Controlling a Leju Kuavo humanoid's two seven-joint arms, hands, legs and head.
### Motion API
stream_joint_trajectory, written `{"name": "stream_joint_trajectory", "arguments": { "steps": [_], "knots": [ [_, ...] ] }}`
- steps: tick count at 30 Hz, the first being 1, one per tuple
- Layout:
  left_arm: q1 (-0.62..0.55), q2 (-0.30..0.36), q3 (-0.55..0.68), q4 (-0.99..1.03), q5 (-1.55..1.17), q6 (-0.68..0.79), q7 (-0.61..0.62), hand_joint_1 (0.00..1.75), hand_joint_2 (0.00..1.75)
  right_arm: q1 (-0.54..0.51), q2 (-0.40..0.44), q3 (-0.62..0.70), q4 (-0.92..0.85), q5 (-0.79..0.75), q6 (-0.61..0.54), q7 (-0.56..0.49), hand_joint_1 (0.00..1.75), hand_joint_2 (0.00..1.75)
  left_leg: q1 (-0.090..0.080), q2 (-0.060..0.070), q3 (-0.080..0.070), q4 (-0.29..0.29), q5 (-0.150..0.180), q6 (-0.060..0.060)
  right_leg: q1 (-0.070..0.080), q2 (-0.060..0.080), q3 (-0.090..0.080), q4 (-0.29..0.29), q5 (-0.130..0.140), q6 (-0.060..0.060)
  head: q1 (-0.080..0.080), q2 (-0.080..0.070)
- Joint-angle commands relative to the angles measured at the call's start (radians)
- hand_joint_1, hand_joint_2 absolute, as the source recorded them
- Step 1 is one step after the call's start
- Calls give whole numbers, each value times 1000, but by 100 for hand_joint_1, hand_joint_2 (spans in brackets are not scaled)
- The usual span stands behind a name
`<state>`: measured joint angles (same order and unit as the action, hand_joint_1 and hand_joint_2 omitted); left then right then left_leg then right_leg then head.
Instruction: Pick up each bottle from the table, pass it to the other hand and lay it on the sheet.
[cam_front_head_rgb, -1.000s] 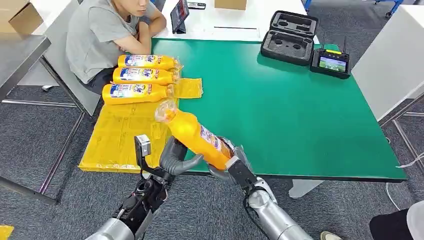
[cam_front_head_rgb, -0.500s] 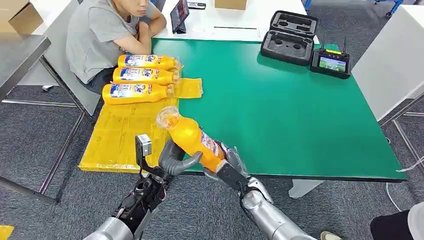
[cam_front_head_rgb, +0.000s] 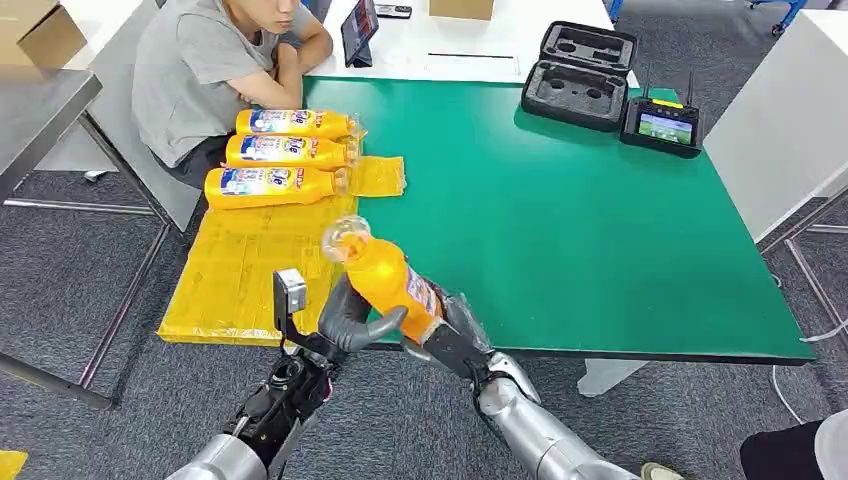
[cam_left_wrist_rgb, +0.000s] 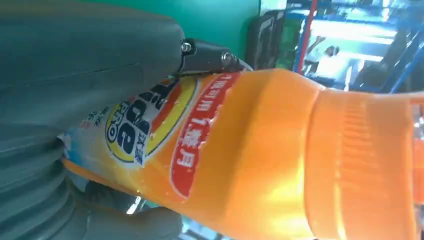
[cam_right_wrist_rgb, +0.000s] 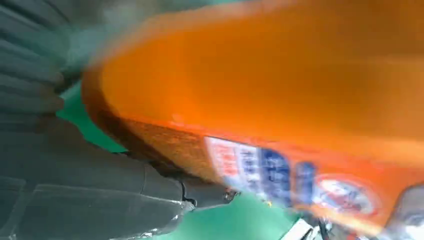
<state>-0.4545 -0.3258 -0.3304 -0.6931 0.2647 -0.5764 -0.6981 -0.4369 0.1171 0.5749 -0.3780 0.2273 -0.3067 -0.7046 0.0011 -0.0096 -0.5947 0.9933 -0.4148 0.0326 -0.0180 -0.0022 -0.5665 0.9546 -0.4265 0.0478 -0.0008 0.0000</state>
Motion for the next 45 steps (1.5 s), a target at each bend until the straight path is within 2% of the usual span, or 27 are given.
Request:
{"name": "stream_joint_trajectory", "arguments": {
  "steps": [1,25,30,32,37,38,39,41,45],
  "knots": [
    [-19,18,-11,7,-25,14,0,175,175,-37,6,-45,29,-23,-18,6,0,0,1,4,4,4,-5,-3,2,3,3,5,-4,-4,0,0],
    [-22,25,-7,2,-30,23,0,175,175,-28,2,-50,24,-27,-15,6,0,0,0,2,2,1,-1,-1,1,2,1,1,-1,-2,0,0],
    [0,44,-1,-72,-94,91,0,175,175,-13,-1,-52,12,-28,-14,6,0,0,1,3,3,1,-2,-2,1,3,2,1,-2,-3,0,0],
    [12,59,-4,-152,-194,231,0,175,175,-7,0,-57,8,-31,-19,6,0,0,1,4,4,1,-3,-2,1,3,3,2,-2,-3,0,0],
    [5,82,24,-221,-219,274,0,175,175,-6,2,-64,11,-35,-20,6,0,0,1,3,1,1,-2,-2,1,2,1,1,-1,-3,0,0],
    [-78,152,-132,-77,-470,525,8,171,175,8,-2,-88,-3,-56,-14,6,0,0,0,2,0,0,0,-1,0,2,0,0,0,-1,0,0],
    [-130,184,-99,-25,-823,1028,0,175,175,28,-9,-96,-23,-56,-13,6,0,0,1,3,2,1,-2,-2,1,3,1,1,-1,-3,0,0],
    [-170,215,-114,18,-917,1115,38,173,175,44,-10,-97,-39,-61,-6,6,0,0,1,2,3,0,-1,-3,2,1,2,1,-1,-3,0,0],
    [-199,206,-145,81,-1027,1183,111,173,175,47,3,-95,-41,-64,3,6,0,0,2,4,2,1,-1,-3,2,3,0,2,0,-4,0,0]
  ]
}}
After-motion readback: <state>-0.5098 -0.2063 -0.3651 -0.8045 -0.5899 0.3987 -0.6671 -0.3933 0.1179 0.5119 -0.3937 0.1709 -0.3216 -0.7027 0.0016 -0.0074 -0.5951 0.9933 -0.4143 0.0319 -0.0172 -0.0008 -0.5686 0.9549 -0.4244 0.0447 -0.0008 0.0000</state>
